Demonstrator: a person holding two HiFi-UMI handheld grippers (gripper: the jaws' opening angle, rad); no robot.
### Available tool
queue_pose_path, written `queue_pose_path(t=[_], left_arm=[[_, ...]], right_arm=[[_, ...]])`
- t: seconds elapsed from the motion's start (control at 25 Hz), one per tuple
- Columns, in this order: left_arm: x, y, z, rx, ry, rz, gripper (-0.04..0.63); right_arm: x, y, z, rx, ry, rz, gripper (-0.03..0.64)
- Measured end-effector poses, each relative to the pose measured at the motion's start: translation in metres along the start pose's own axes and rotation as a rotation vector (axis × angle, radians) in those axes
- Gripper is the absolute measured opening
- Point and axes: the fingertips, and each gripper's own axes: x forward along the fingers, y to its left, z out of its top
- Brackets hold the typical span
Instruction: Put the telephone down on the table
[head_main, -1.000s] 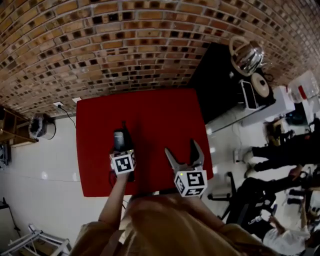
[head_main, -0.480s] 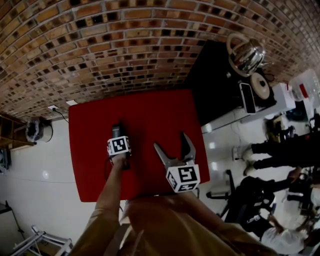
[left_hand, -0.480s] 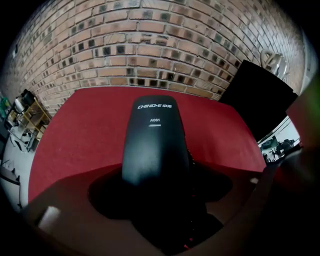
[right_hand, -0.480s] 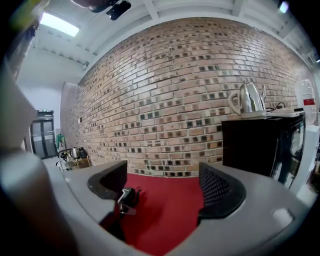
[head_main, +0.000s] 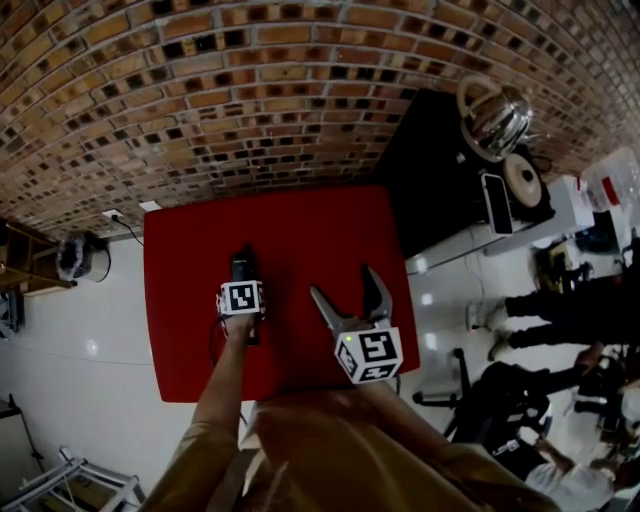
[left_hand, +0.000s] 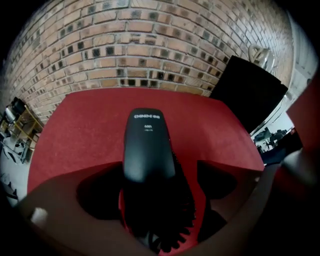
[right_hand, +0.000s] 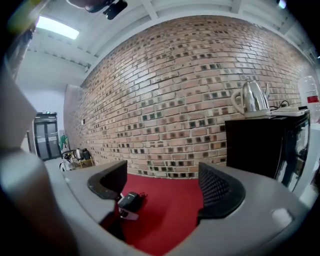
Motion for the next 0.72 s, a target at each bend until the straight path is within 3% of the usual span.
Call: queue_pose_path(t=[0.2,0.36,0.44,0.56,0.72], left_arm=[[-0.042,0.0,0.002,-0.049,-0.078,-0.041,0.48],[-0.122,-0.02,0.054,-0.139,-0.386,-0.167,0.48],[-0.164,-0.022,0.076,-0.152,-0.546,-0.186,0.48],[-0.229,-0.024,0.1,-0.102,-0.775,-0.168,0.477],[-0.305,-0.035,0.119,0.072,-1.021,-0.097,0.476]], right_arm=[[0.0,0.005,0.012,-0.011,-0.037,0.028,0.428],[-0.002,0.006,0.022,-0.001,-0.064,0.035,0.428],[-0.001,0.006,0.025,0.007,-0.067,0.041,0.409],[-0.004,0.005,0.035,0.003,-0.091,0.042,0.408],[-0.009,0.006,0.046,-0.008,-0.129,0.043,0.408]])
